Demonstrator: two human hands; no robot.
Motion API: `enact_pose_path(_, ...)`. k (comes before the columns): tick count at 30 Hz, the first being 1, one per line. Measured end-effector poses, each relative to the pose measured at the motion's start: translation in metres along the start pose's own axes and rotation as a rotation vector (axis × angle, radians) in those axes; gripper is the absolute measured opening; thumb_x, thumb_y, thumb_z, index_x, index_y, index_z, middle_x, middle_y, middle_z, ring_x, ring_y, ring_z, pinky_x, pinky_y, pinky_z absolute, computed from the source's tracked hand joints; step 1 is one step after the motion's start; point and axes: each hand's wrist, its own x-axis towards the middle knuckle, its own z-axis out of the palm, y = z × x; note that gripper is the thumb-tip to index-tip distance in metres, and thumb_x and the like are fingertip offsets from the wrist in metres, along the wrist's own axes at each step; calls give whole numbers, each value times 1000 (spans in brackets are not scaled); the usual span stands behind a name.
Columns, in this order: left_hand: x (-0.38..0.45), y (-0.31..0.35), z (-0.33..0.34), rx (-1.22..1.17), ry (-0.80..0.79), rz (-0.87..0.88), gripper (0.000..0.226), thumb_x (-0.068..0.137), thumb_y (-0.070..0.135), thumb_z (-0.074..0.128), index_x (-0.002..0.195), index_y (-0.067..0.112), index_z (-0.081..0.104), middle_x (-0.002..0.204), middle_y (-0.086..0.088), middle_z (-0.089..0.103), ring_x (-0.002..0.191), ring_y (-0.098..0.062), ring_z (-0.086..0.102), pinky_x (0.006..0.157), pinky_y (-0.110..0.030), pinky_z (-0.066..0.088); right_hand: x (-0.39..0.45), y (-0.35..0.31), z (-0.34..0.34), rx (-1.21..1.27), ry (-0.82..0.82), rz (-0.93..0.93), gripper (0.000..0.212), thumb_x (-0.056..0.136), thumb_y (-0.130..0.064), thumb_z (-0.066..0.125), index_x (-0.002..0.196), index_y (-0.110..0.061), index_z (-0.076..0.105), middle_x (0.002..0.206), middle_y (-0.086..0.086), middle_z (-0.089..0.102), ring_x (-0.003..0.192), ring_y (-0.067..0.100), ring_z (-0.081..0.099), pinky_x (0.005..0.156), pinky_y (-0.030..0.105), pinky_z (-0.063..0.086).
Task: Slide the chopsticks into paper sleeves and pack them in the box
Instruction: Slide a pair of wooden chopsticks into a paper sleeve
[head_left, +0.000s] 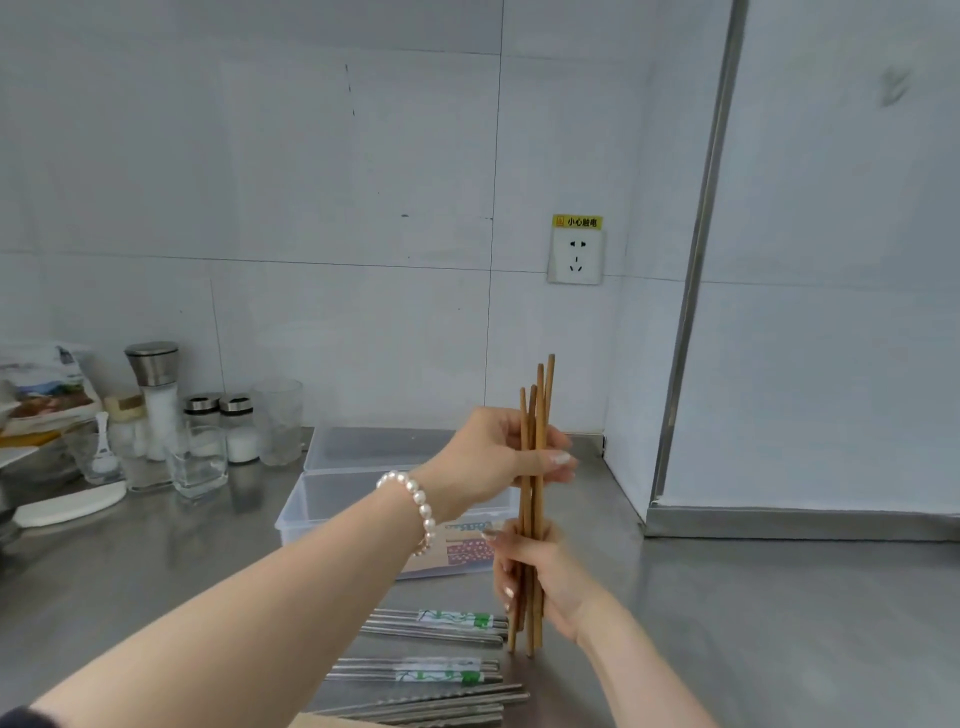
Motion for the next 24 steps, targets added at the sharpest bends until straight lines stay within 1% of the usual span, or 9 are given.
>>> enact_pose_path(4, -6, -5, 0, 40, -39, -24, 15, 80, 2, 65, 95, 0, 64, 96, -18, 70, 89, -23, 69, 80, -30, 56, 1, -5, 0, 12, 7, -69, 22, 65, -18, 69, 48, -15, 56, 45, 8, 54, 39, 20, 50, 45, 25, 44)
enact_pose_path(7, -9, -7, 0, -1, -37, -43, 18, 80, 1, 64, 98, 0, 63, 99, -18, 69, 90, -23, 69, 79, -30, 57, 0, -5, 0, -7, 10, -92, 26, 67, -22, 74, 48, -14, 59, 47, 7, 55, 40, 20, 51, 45, 26, 45)
enact_pose_path(9, -10, -8, 0, -31, -37, -50, 19, 80, -1, 63, 98, 4, 63, 98, -15, 70, 91, -24, 69, 80, -32, 57, 0, -4, 1, -31, 35, -82, 36, 69, -31, 77, 46, -13, 57, 44, 6, 53, 37, 18, 47, 43, 25, 43)
enact_pose_path(11, -9, -8, 0, -78, -25, -49, 17, 82, -2, 62, 97, 6, 63, 94, -14, 71, 90, -24, 69, 82, -35, 56, 0, -4, 3, -57, 60, -61, 39, 68, -38, 69, 45, -12, 50, 39, 4, 47, 33, 14, 40, 38, 21, 35)
enact_pose_path(13, -7, -4, -3, -145, 0, -27, 15, 83, -2, 60, 96, 5, 63, 90, -13, 72, 90, -26, 69, 84, -37, 55, 0, -5, 4, -79, 73, -44, 44, 68, -43, 65, 46, -13, 43, 36, 0, 39, 31, 12, 30, 37, 19, 25)
enact_pose_path(15, -4, 2, -5, -183, 28, 8, 13, 83, -1, 59, 95, 4, 63, 87, -13, 72, 90, -29, 69, 88, -40, 53, 0, -7, 3, -85, 97, -39, 45, 69, -44, 63, 47, -13, 40, 35, -2, 34, 30, 10, 24, 37, 20, 20)
enact_pose_path(18, -2, 12, -6, -183, 42, 44, 9, 84, 0, 59, 91, 4, 63, 87, -14, 72, 88, -30, 69, 88, -41, 53, 1, -7, 2, -56, 122, -42, 43, 69, -43, 65, 45, -15, 43, 36, -2, 34, 32, 11, 23, 40, 23, 17)
enact_pose_path(22, -1, 21, -5, -181, 57, 62, 5, 84, 1, 59, 84, 4, 63, 86, -15, 72, 86, -29, 69, 82, -36, 56, 1, -6, 2, -68, 116, -42, 45, 66, -46, 67, 45, -15, 42, 38, 0, 34, 34, 13, 24, 44, 27, 18)
enact_pose_path(24, 0, 24, -5, -170, 68, 68, 4, 84, 3, 60, 85, 3, 63, 86, -14, 72, 85, -28, 70, 80, -34, 56, 1, -6, 2, -72, 111, -45, 44, 67, -46, 66, 42, -17, 44, 38, 0, 34, 34, 13, 24, 45, 28, 19)
